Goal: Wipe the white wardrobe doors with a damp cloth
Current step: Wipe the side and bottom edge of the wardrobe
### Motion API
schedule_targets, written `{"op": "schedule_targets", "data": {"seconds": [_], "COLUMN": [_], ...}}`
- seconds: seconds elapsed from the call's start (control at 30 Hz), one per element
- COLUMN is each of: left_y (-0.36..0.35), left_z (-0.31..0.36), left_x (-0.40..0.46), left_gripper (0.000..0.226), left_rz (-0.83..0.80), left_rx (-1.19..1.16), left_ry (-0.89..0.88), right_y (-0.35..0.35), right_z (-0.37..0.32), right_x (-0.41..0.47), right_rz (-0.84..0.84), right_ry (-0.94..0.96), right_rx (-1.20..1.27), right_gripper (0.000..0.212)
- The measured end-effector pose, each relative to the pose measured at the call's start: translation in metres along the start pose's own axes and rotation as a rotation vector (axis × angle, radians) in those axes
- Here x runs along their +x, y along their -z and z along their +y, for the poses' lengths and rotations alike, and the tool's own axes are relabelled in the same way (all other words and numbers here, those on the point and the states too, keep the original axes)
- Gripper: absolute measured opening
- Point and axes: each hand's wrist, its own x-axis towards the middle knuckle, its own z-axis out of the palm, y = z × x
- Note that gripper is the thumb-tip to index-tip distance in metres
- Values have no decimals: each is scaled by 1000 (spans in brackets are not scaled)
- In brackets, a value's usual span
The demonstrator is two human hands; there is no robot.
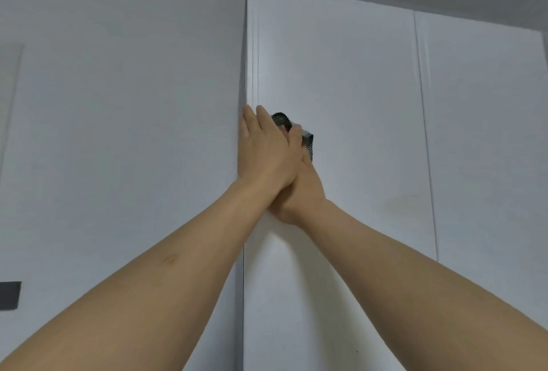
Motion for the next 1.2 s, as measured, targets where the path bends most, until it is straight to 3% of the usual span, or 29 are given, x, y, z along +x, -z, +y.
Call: {"op": "schedule_targets", "data": {"seconds": [0.13, 0.23, 0.47, 0.63, 0.8, 0.9, 1.2], "left_y": [-12, -16, -27, -35, -35, -34, -35], "left_z": [-2, -9, -19, -15, -20, -20, -17], "left_x": [-13, -20, -30, -29, -29, -28, -28], "left_gripper": [77, 75, 69, 64, 61, 61, 71], "left_rz": [12, 47, 92, 125, 127, 121, 130], "left_rx": [43, 87, 37, 30, -23, -41, -27], "left_ry": [-20, -25, 80, 108, 104, 108, 114], "right_y": [5, 11, 28, 29, -2, -14, -18], "right_z": [28, 60, 165, 230, 185, 134, 6], "right_x": [-16, -28, -63, -105, -122, -119, -70], "right_rz": [-52, -28, -45, -3, 99, 104, 55], "right_ry": [34, 35, -145, -377, -630, -660, -105], "right_rx": [18, -47, -41, 110, 175, 164, 124], "right_gripper": [85, 68, 69, 68, 71, 71, 69]}}
